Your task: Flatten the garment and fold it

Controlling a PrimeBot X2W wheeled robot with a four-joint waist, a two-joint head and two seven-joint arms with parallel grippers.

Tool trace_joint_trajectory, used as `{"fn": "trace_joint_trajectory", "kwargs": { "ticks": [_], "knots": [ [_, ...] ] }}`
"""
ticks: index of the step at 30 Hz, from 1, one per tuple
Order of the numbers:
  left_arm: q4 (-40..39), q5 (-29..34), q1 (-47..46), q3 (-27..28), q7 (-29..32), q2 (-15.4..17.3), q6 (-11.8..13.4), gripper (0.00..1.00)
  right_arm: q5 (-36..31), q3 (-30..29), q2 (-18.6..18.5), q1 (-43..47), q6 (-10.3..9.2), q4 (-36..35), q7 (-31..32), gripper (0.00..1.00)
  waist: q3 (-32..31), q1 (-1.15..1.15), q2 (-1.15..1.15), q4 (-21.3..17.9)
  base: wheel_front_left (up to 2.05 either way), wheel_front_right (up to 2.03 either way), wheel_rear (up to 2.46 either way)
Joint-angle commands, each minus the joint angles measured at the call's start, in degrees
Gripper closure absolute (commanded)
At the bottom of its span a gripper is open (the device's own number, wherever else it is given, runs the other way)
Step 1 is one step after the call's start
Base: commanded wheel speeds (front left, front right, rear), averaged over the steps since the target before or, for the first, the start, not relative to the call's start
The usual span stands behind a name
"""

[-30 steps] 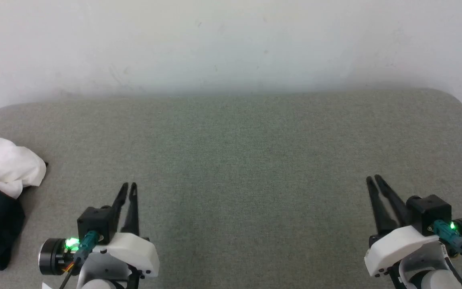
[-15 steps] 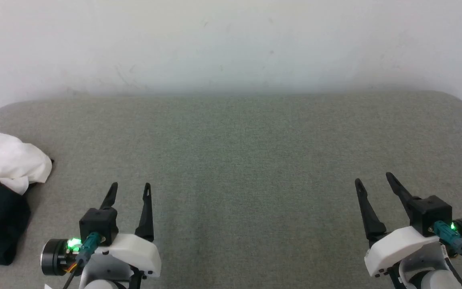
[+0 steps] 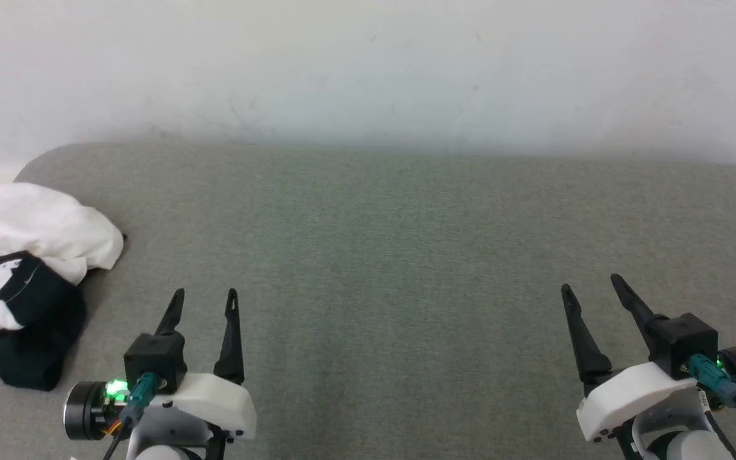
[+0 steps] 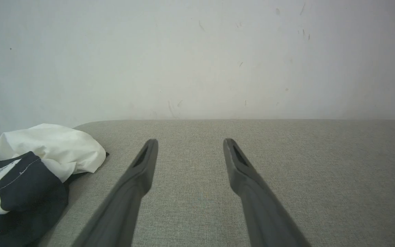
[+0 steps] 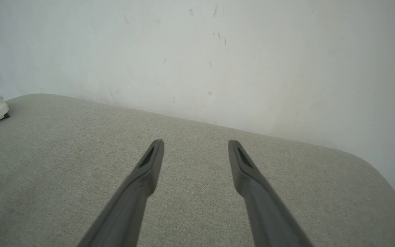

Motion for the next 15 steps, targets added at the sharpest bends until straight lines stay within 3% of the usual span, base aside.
{"fn": "trace_joint_trajectory", "kwargs": {
  "ticks": [1,15],
  "knots": [
    [0.12,-0.54,0.34,-0.16,-0.57,0.41,0.61,0.0,0.53,0.35,0.07,-0.59,-0.03,0.36,-0.51,0.0,-0.11,0.0,0.0,1.5,0.0,0.0,0.0],
    [-0.34,-1.32,0.95,-0.83,-1.64,1.0,2.3,0.0,1.54,1.47,0.09,-0.95,-0.04,1.21,-1.7,0.0,-0.44,0.0,0.0,7.67,0.0,0.0,0.0]
  ]
}}
